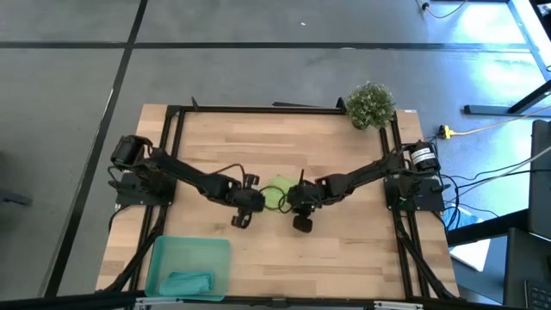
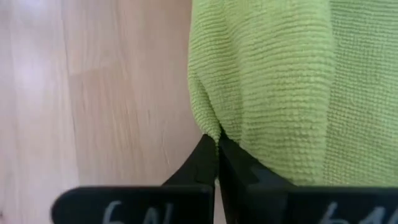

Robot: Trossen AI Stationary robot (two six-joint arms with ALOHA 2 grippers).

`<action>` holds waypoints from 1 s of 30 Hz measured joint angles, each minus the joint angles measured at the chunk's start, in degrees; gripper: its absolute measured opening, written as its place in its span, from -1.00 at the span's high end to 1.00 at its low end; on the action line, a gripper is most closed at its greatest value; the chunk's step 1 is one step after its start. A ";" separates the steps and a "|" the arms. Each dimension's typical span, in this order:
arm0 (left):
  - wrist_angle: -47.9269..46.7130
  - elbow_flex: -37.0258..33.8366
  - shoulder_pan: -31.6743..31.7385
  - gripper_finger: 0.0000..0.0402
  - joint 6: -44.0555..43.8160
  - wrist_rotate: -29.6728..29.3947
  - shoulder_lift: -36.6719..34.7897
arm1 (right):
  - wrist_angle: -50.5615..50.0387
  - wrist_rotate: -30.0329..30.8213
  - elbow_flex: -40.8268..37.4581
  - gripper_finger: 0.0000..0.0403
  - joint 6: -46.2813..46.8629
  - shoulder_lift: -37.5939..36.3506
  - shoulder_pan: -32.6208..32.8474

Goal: Roll microfiber towels into tight, uniform cylinder then place into a basket
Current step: Roll the yellow green microfiber towel

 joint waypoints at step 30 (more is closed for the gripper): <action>4.88 -0.12 -0.69 0.96 2.04 -7.06 7.82 | 0.82 -0.25 0.07 0.98 0.40 0.05 -0.99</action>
